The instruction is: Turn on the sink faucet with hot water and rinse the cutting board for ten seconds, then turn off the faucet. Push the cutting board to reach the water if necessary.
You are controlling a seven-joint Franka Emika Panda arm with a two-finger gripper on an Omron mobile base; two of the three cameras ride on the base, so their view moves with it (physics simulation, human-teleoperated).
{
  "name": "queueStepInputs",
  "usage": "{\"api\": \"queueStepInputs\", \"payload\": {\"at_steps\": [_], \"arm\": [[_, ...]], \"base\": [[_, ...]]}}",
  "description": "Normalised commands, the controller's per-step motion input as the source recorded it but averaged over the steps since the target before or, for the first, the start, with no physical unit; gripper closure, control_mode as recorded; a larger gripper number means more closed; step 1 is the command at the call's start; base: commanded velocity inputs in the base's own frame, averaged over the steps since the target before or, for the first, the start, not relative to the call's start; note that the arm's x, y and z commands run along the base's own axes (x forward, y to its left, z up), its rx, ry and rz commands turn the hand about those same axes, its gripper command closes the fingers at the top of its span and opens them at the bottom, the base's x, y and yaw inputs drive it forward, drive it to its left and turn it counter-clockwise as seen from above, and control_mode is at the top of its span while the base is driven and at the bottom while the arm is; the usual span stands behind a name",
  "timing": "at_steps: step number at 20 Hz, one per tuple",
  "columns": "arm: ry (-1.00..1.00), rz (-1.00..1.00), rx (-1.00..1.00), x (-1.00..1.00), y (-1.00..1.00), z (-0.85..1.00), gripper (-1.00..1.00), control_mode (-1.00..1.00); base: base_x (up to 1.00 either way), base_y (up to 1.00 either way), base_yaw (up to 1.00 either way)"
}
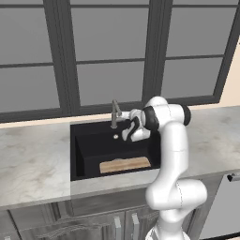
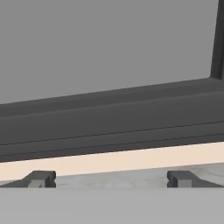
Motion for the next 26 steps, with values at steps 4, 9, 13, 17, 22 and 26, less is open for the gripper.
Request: {"api": "queueStepInputs", "payload": {"at_steps": [4, 9, 13, 17, 22, 26], "arm": [[0.0, 0.09, 0.0, -0.23, -0.89, -0.15, -1.0, -1.0], [0.02, 0.1, 0.0, -0.33, -0.89, -0.23, -1.0, -1.0], [0.06, 0.09, 0.0, -0.32, -0.84, -0.16, -1.0, -1.0], [0.1, 0.09, 0.0, -0.32, -0.79, -0.27, -1.0, -1.0], [0.08, 0.07, 0.0, -0.23, -0.81, -0.37, -1.0, -1.0], [0.1, 0.06, 0.0, -0.23, -0.84, -0.12, -1.0, -1.0]], "base": [[0.0, 0.0, 0.0], [0.0, 0.0, 0.0], [0.0, 0.0, 0.0], [0.0, 0.0, 0.0], [0.0, 0.0, 0.0], [0.0, 0.0, 0.0]]}}
